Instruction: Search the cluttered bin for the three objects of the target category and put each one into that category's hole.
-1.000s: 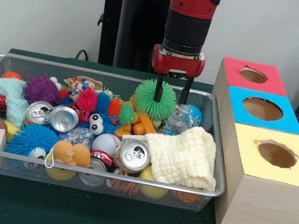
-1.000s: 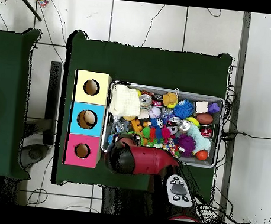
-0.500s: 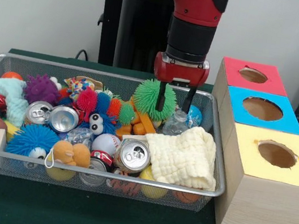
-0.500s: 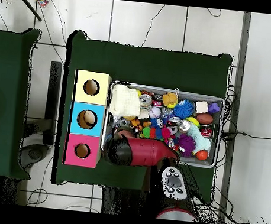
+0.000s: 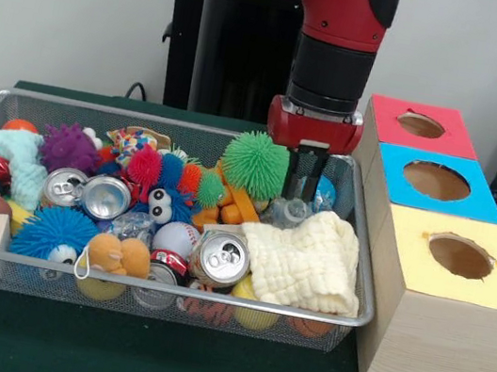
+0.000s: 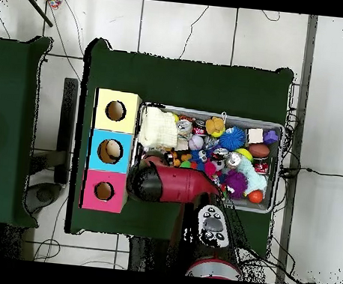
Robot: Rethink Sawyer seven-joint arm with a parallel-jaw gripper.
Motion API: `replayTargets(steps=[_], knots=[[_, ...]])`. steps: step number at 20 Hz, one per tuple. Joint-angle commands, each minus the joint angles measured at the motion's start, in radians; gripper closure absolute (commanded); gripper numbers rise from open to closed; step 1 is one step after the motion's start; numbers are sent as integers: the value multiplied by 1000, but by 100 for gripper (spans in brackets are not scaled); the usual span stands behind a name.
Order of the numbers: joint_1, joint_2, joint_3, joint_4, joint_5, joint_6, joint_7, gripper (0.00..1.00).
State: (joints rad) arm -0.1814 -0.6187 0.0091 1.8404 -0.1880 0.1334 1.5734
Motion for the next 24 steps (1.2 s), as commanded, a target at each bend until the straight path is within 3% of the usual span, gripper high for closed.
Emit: replayTargets(steps=[1,24], knots=[[-23,34,38,-64,49,92,145,100],[-80,38,72,-38,22,44,120,100]])
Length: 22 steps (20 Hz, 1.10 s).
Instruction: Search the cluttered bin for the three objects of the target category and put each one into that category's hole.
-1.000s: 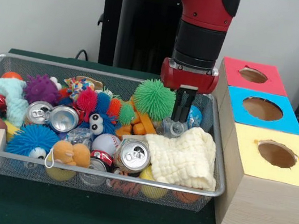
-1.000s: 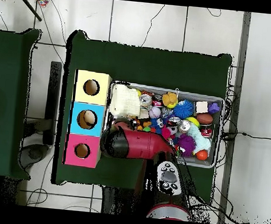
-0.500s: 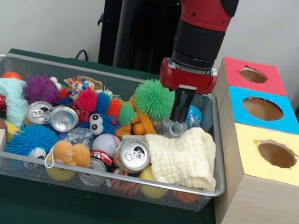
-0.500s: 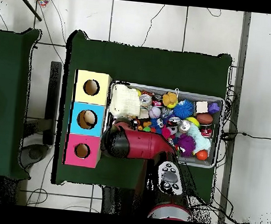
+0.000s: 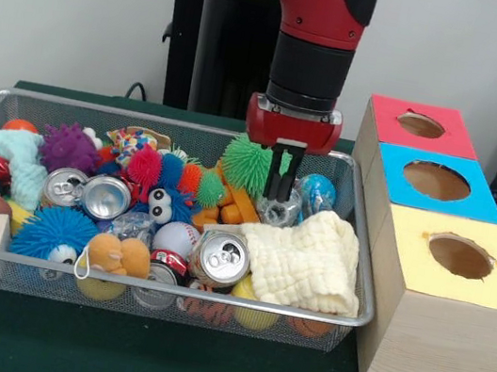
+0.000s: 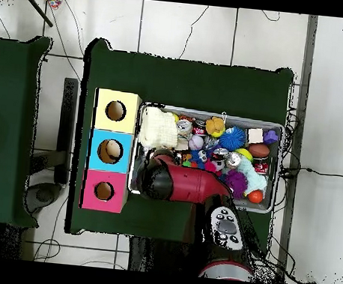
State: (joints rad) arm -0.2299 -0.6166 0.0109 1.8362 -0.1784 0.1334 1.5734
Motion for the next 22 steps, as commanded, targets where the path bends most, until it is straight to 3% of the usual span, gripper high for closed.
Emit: replayTargets(steps=[1,11,12,22], knots=[[-33,35,69,-32,11,43,120,100],[-13,44,42,-48,14,41,131,100],[-5,43,33,-47,19,49,137,0],[19,67,23,-62,31,25,157,0]])
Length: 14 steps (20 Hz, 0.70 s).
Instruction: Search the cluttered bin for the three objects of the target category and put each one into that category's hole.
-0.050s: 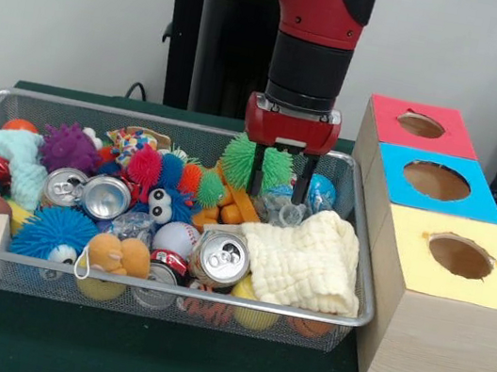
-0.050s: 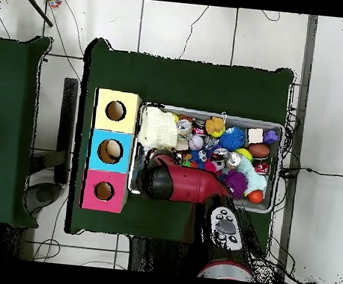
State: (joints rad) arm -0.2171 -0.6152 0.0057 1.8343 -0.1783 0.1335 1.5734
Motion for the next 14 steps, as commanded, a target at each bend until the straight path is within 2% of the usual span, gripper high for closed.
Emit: replayTargets(steps=[1,8,14], knots=[[5,72,30,-61,30,16,157,0],[7,103,30,-92,30,8,151,0],[-1,110,40,-78,24,-4,150,0]])
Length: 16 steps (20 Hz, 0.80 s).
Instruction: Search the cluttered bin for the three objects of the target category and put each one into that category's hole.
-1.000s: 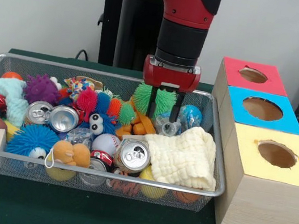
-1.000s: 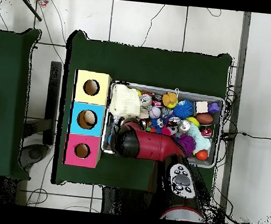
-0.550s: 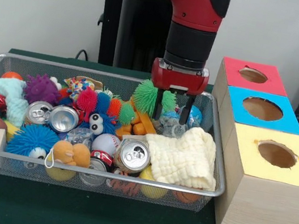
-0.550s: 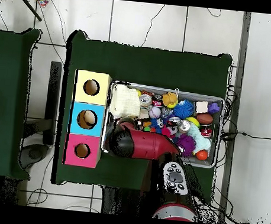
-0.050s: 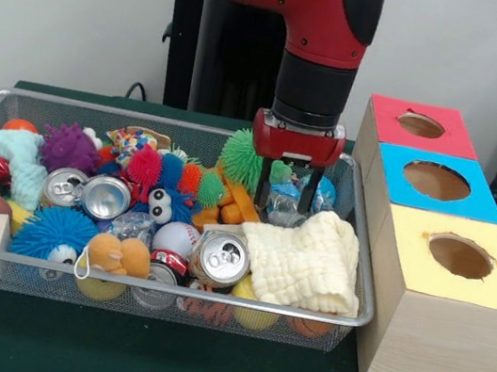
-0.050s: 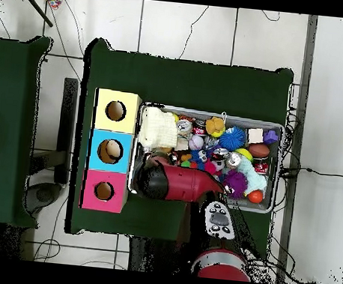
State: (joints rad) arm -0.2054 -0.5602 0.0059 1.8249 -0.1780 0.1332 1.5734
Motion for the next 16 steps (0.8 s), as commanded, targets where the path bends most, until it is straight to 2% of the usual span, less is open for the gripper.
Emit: replayTargets(steps=[1,2,3,11,16], knots=[[-17,59,45,-71,23,-2,147,0],[-21,61,51,-70,25,0,146,0],[-24,63,54,-70,17,-7,140,100],[-42,6,64,5,4,-23,151,100],[-51,12,74,-18,4,-6,135,100]])
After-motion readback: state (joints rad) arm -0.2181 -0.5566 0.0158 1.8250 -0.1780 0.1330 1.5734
